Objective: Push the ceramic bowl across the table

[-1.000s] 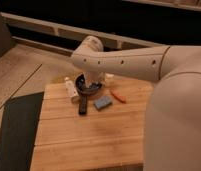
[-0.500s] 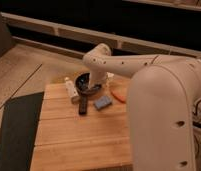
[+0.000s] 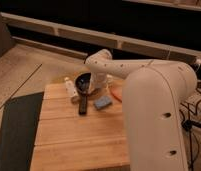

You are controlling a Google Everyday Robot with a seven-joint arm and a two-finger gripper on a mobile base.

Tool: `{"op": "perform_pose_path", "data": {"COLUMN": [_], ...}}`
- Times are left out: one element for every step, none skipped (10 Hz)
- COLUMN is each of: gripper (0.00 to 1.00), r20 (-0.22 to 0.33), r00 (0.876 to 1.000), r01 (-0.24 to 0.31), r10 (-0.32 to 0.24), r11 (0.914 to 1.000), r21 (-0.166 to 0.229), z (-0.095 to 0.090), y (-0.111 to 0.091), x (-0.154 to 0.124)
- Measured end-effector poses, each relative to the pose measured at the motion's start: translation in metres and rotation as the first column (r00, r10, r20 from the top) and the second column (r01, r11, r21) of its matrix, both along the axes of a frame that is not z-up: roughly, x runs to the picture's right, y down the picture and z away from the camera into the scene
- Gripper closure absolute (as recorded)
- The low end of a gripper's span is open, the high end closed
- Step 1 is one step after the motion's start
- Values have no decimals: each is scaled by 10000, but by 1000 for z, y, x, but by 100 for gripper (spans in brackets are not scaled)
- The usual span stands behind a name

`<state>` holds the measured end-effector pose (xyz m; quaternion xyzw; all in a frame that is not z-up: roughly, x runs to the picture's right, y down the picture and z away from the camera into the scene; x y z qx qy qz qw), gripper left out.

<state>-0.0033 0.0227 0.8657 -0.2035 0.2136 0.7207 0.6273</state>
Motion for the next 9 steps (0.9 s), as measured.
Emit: {"op": "perform_pose_path", "data": {"gripper": [35,35,35,35,35,35,35,35,35], "r20": [-4,57,193,356,530,709,850,1164,1327], "r00": [10000,9996,9988,9975,9947,9908,9862,9733,9660], "r01": [24,265,441,617,885,1165,1439,2004,2254], "r10": [-24,-265,-441,-613,-879,-1153,-1421,-1978,-2218], "r11": [10000,9996,9990,9981,9960,9931,9895,9796,9742], "r21": [20,27,-22,-79,-98,-127,-151,-116,-127], "z": [0,0,2,2,5,9,14,26,34], "y": [0,4,9,13,17,20,23,24,23], "x": [0,1,-3,-9,-15,-18,-19,-19,-16]}}
